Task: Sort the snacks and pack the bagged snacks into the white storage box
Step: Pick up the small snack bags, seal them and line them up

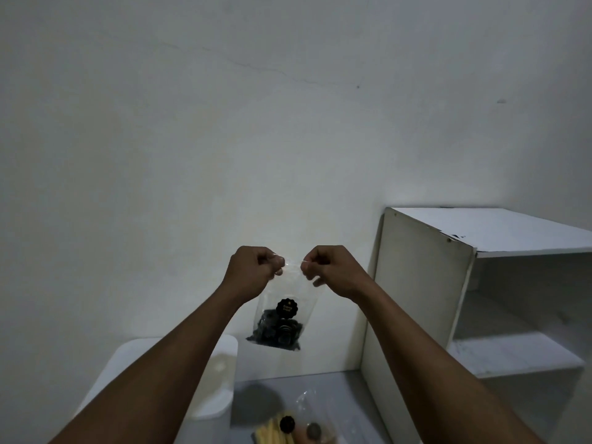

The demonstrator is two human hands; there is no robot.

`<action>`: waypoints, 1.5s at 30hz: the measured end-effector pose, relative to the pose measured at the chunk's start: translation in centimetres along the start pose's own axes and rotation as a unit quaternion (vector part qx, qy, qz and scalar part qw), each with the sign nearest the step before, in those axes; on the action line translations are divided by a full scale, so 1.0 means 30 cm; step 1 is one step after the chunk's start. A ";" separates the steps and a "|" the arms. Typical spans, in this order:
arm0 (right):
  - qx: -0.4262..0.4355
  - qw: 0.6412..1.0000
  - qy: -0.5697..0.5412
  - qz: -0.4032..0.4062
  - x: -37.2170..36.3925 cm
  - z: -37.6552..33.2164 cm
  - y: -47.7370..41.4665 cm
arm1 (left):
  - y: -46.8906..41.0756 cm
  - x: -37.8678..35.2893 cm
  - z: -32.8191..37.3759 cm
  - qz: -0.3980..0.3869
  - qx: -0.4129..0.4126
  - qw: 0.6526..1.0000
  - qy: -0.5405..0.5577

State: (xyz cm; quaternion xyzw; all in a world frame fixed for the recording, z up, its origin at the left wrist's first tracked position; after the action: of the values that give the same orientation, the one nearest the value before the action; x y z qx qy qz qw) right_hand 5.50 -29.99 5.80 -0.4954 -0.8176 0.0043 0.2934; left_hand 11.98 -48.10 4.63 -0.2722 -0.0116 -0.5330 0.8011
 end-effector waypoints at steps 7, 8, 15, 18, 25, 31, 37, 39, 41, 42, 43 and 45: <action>0.008 0.999 -0.013 0.037 0.021 -0.002 -0.010 | 0.004 -0.013 0.031 -0.065 0.023 0.996 0.060; 0.006 0.999 -0.029 0.031 0.019 -0.001 -0.007 | 0.004 -0.011 0.029 -0.063 0.016 0.997 0.042; -0.045 0.993 -0.105 -0.022 0.015 0.061 0.012 | -0.017 0.000 -0.013 -0.029 0.012 0.999 0.020; -0.048 0.993 -0.103 -0.026 0.024 0.071 -0.001 | -0.015 -0.008 -0.010 -0.018 0.021 0.999 0.041; -0.025 0.997 -0.059 -0.035 0.048 0.080 -0.048 | -0.062 -0.019 -0.006 0.006 0.036 0.999 0.004; -0.006 1.000 0.000 0.010 0.045 0.071 -0.092 | -0.078 -0.048 0.011 0.141 0.064 0.985 -0.075; 0.003 0.995 0.083 0.047 -0.033 0.093 -0.082 | -0.064 -0.104 -0.008 0.148 0.192 0.969 0.039; 0.010 0.994 0.094 0.059 -0.046 0.105 -0.071 | -0.056 -0.107 -0.006 0.152 0.219 0.959 0.094; 0.021 0.992 0.101 0.067 -0.052 0.115 -0.061 | -0.044 -0.113 -0.008 0.142 0.248 0.948 0.138; 0.024 0.993 0.098 0.068 -0.051 0.118 -0.055 | -0.041 -0.117 -0.008 0.133 0.257 0.943 0.162; 0.024 0.994 0.090 0.065 -0.049 0.121 -0.050 | -0.038 -0.119 -0.006 0.128 0.260 0.939 0.182; 0.015 0.996 0.067 0.051 -0.046 0.122 -0.043 | -0.039 -0.120 -0.011 0.132 0.259 0.936 0.197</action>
State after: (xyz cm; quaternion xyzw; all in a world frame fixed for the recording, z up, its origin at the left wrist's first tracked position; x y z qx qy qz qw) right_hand 3.15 -30.73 2.50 -0.5315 -0.7695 -0.0013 0.3541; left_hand 9.33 -45.53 3.74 0.0557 0.0445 -0.4440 0.8932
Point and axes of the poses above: each hand's wrist, its own y-axis away from the middle knuckle, its own x-axis out of the back of the hand, z = x × y, the point moved 4 cm from there along -y, towards the middle knuckle, and after that the axes turned 3 degrees about -x, right-handed, at the moved point
